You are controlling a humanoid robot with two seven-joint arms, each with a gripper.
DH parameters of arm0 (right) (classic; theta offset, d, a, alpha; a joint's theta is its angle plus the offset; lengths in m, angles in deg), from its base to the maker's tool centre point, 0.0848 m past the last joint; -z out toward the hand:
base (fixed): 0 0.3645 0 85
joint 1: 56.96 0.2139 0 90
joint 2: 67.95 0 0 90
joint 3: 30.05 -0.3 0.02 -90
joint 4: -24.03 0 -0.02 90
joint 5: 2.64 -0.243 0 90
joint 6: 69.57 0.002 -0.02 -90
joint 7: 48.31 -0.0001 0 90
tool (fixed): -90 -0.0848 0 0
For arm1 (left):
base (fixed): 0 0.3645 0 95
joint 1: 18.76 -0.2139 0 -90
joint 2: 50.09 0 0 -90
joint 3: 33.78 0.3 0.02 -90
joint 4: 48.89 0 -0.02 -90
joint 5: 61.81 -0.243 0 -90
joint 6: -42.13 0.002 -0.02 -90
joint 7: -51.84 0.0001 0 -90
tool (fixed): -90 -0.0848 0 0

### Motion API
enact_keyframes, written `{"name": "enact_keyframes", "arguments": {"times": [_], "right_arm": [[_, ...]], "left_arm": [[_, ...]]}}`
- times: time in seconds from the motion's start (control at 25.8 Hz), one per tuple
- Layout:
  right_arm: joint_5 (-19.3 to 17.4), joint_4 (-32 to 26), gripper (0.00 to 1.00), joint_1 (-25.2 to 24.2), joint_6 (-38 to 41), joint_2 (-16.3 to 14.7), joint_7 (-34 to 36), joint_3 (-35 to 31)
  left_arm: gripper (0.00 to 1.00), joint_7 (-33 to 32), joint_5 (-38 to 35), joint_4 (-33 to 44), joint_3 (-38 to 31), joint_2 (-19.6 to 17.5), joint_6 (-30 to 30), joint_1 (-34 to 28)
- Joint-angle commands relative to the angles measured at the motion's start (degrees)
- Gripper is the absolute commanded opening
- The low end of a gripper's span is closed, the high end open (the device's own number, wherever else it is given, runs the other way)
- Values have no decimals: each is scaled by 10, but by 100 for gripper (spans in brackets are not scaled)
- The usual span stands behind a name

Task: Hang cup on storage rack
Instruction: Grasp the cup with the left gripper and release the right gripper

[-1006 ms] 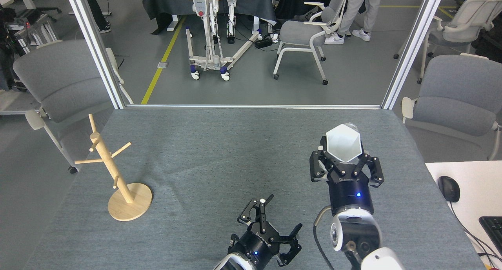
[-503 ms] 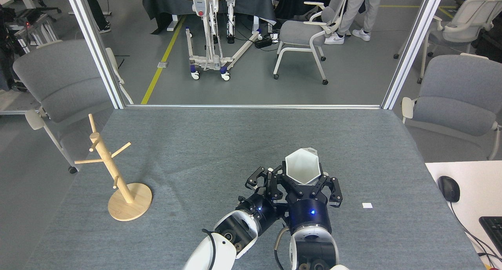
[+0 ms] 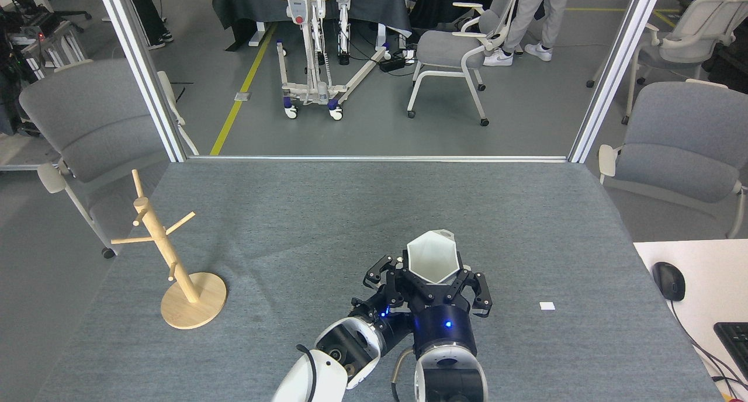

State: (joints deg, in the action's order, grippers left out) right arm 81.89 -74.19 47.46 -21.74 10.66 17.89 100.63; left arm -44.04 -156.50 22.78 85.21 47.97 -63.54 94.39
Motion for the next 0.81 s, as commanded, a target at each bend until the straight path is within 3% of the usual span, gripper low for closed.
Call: {"name": "enact_keyframes", "arguments": {"times": [0.0, 0.12, 0.27, 0.35, 0.39, 0.43, 0.77], "right_arm": [[0, 3, 0, -6, 0, 10, -2, 7], [0, 3, 0, -11, 1, 13, -2, 8], [0, 6, 0, -12, 1, 17, -2, 8], [0, 7, 0, -11, 1, 19, -3, 8], [0, 7, 0, -11, 1, 19, -3, 7], [0, 8, 0, -11, 2, 20, -2, 7], [0, 9, 3, -13, 7, 20, -2, 2]], "left_arm": [[99, -1, 4, -8, -2, 0, 20, 2], [93, -1, 13, -7, -24, 0, 30, 2], [64, 0, 13, -3, -35, -2, 27, 1], [30, -1, 12, 0, -34, -5, 21, -3], [5, -2, 12, 1, -34, -6, 16, -5], [0, -1, 13, 0, -35, -6, 11, -7], [0, -1, 12, 1, -36, -7, 8, -10]]}}
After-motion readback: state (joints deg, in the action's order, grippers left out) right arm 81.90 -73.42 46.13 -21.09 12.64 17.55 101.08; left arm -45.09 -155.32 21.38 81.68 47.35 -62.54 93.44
